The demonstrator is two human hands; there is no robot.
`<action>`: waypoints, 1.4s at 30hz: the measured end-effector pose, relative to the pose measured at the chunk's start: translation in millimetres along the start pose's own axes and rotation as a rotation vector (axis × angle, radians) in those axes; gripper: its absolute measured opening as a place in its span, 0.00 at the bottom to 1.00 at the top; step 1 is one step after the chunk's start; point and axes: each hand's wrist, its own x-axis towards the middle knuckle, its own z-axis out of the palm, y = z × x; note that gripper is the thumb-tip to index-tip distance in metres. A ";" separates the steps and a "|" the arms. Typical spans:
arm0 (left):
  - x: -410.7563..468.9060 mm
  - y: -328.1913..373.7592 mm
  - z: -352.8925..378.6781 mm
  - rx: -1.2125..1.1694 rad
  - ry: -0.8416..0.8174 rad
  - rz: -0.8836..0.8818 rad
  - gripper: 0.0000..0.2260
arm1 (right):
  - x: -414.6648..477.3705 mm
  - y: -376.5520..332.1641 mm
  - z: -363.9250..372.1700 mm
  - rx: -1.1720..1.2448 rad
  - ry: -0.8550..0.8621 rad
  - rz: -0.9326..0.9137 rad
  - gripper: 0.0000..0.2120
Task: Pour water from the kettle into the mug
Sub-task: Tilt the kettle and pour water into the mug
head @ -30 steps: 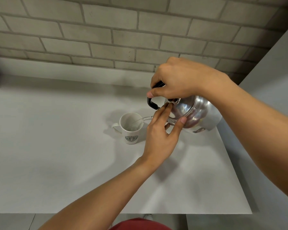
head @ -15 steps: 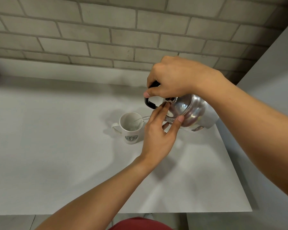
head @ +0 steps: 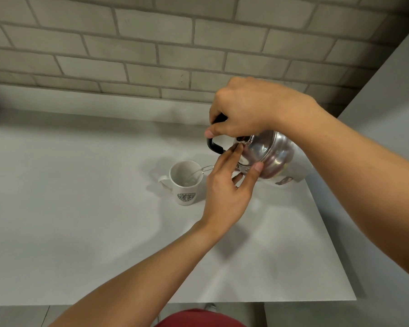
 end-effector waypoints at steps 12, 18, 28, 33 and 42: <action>0.8 2.5 -4.3 -0.016 0.011 0.002 0.24 | 3.8 -7.4 -3.8 -0.034 0.006 0.014 0.18; -1.5 1.1 -8.6 -0.032 -0.007 -0.015 0.24 | 4.4 -15.4 -1.2 -0.070 0.011 0.028 0.19; -2.1 -7.3 -19.4 0.053 -0.059 -0.009 0.24 | -1.5 -10.9 10.2 0.017 0.047 0.026 0.17; -2.5 -10.5 -25.4 0.148 -0.146 -0.030 0.25 | -15.5 2.7 24.9 0.091 0.108 0.062 0.20; -2.5 -15.7 -36.3 0.429 -0.238 0.093 0.22 | -54.6 32.8 70.8 0.302 0.404 0.096 0.19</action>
